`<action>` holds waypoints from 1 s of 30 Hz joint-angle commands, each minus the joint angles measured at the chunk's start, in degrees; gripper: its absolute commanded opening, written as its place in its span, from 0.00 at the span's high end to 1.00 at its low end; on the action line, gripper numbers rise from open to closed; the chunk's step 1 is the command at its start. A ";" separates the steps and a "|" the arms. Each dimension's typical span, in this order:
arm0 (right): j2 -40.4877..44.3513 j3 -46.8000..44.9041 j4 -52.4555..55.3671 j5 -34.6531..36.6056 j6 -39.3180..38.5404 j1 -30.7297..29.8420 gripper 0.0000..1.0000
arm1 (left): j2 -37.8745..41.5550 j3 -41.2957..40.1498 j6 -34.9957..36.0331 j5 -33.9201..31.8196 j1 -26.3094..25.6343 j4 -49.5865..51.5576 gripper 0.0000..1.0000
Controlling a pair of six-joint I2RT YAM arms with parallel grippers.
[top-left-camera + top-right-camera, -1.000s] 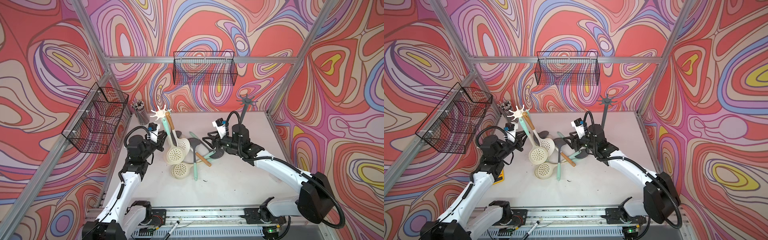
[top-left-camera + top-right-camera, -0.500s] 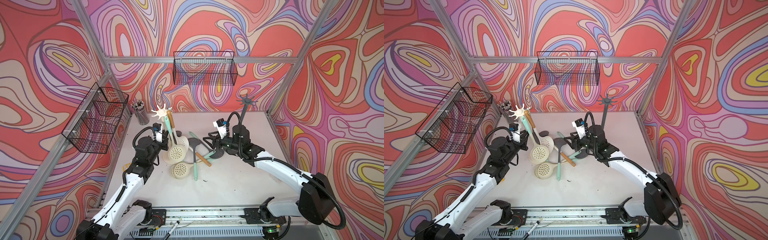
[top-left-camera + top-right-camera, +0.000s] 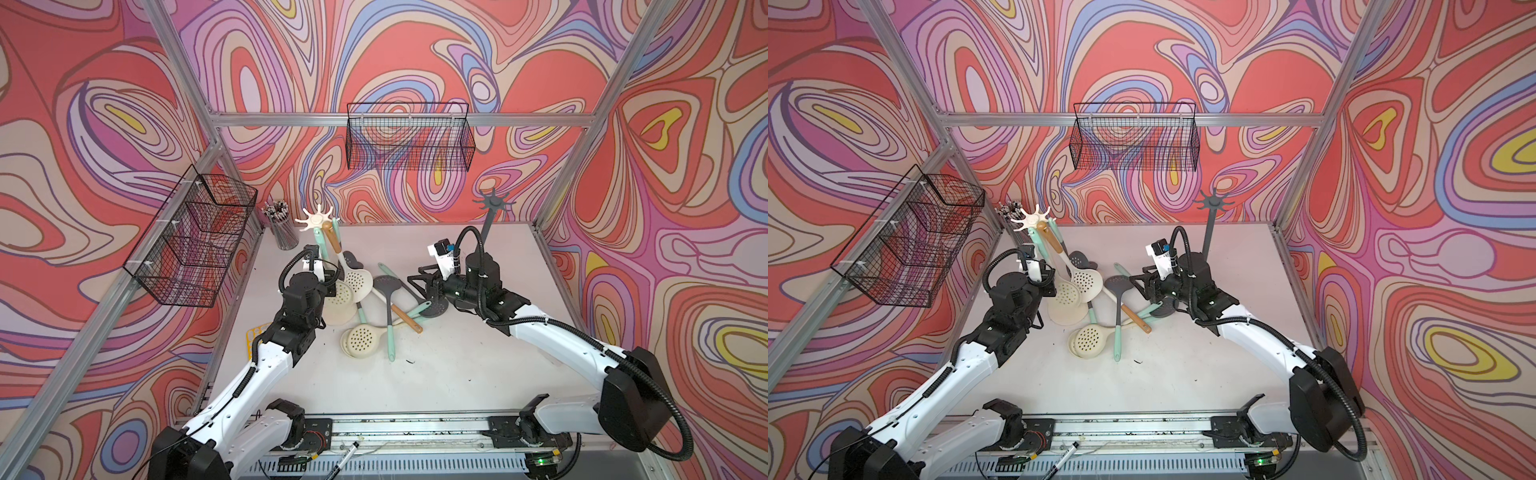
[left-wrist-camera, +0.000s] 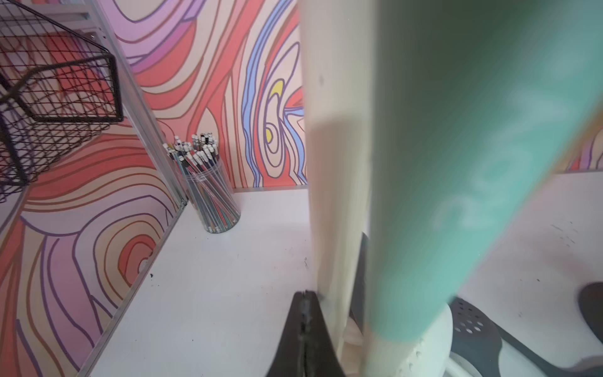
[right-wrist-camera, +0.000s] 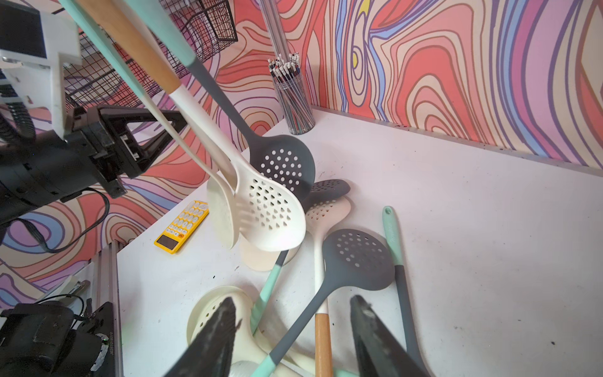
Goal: Hang the skimmer on the kitchen utensil rack
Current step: Adjust the rack at the center of the board, then pick up the skimmer from the center of the board.
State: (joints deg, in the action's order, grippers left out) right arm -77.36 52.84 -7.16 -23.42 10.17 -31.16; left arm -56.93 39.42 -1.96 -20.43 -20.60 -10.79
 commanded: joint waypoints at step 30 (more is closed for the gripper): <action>-6.33 -0.86 -2.68 2.89 3.19 -0.46 0.43 | 7.31 11.11 -1.76 10.77 1.41 34.58 0.20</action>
State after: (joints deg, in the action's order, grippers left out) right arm -82.17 51.46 -10.72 -22.72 12.32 -31.22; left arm -50.30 48.47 -2.50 -11.29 -20.29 15.51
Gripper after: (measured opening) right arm 0.573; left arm 0.796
